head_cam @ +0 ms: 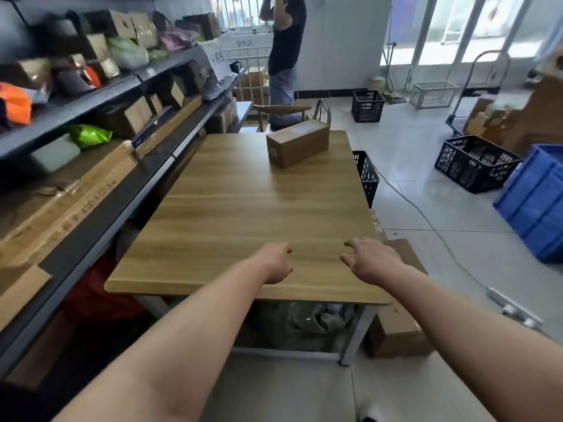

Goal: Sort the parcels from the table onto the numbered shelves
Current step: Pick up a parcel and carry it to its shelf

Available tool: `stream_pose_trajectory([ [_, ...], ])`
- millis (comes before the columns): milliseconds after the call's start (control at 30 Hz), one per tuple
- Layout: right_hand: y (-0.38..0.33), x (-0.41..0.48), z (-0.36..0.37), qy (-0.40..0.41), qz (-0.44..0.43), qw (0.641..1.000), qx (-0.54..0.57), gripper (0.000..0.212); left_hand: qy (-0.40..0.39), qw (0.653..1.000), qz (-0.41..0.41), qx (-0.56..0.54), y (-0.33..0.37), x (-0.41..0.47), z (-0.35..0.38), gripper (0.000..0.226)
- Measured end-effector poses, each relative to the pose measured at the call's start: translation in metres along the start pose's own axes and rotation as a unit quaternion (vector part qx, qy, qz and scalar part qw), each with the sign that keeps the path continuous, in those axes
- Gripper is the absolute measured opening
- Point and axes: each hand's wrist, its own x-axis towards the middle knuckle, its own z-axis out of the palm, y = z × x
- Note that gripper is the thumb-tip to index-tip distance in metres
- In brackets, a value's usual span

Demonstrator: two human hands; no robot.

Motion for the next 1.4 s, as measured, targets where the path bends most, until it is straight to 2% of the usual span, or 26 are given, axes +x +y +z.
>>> stream_pose_trajectory([
  [267, 0.005, 0.11, -0.038, 0.022, -0.014, 0.999, 0.02, 0.049, 0.021, 1.0, -0.016, -0.003, 0.0, 0.089, -0.045, 0.056],
  [467, 0.014, 0.227, -0.08, 0.023, -0.066, 0.997, 0.035, 0.051, 0.035, 0.997, -0.069, -0.029, 0.021, 0.176, -0.093, 0.055],
  [767, 0.048, 0.382, -0.112, -0.017, -0.085, 0.995, 0.054, 0.05, 0.055, 0.989, -0.123, -0.059, 0.049, 0.328, -0.159, 0.054],
  [1033, 0.018, 0.498, -0.118, -0.006, -0.066, 0.992, 0.104, 0.051, 0.095, 0.983, -0.132, -0.082, 0.004, 0.459, -0.215, 0.053],
  [1267, -0.03, 0.591, -0.092, 0.018, -0.083, 0.982, 0.167, 0.057, 0.149, 0.979, -0.125, -0.056, -0.039, 0.565, -0.228, 0.052],
  [1400, -0.042, 0.623, -0.071, 0.041, -0.099, 0.984, 0.139, 0.059, 0.161, 0.975, -0.146, -0.038, -0.061, 0.599, -0.228, 0.053],
])
